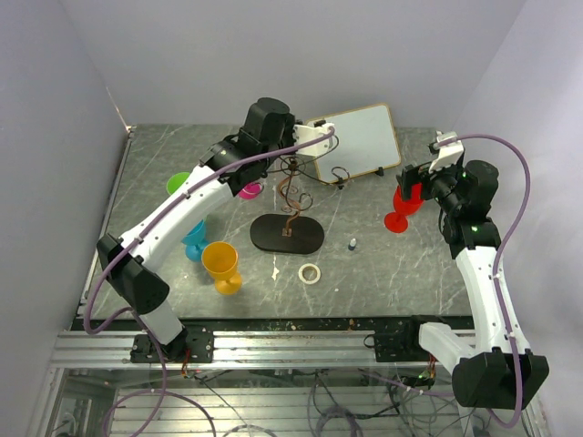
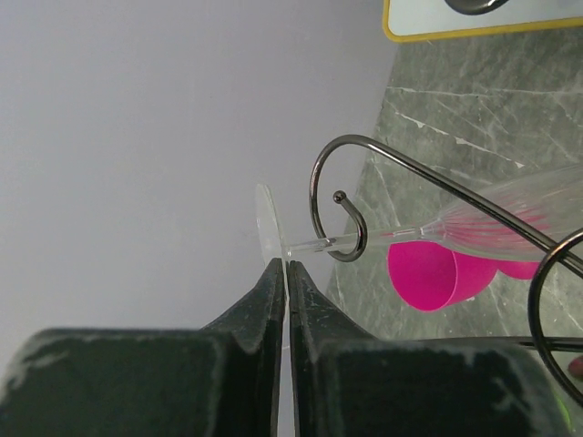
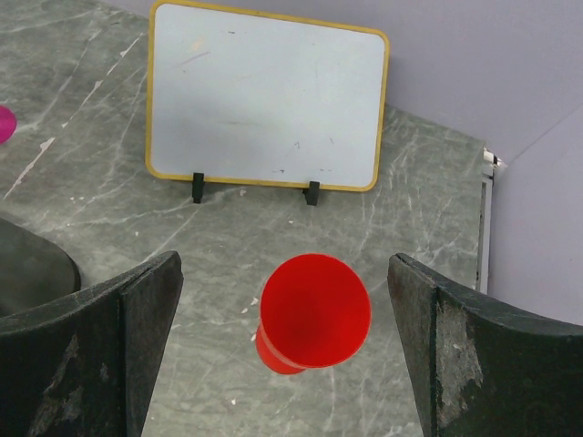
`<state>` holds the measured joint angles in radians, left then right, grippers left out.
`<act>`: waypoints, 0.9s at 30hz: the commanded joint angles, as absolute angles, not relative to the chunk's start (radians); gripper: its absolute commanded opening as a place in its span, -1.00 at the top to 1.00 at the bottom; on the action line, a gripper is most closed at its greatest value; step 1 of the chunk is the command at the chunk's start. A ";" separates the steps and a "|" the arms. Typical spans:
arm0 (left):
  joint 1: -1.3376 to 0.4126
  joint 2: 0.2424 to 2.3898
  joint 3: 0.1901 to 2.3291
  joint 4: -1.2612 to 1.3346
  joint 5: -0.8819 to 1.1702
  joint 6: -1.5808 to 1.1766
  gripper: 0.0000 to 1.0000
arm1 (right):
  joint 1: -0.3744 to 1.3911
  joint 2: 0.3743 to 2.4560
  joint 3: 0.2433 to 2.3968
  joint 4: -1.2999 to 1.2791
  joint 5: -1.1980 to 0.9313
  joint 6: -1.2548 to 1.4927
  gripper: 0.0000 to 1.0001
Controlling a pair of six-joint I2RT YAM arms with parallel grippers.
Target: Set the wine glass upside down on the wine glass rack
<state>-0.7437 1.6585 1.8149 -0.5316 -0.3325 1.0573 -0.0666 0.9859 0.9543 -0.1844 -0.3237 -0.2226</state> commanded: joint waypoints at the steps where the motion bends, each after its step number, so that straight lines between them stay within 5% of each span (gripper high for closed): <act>1: -0.751 1.632 1.804 -0.542 -0.311 1.034 0.73 | -0.074 0.992 0.939 -0.161 -0.332 -0.232 -0.89; 27: -0.753 1.632 1.782 -0.606 -0.293 1.020 0.46 | -0.074 0.993 0.934 -0.158 -0.333 -0.239 -0.90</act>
<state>-0.7437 1.6569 1.7828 -0.5823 -0.3061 1.0382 -0.0666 0.9970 0.9459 -0.1844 -0.3267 -0.2287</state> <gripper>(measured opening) 0.255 0.949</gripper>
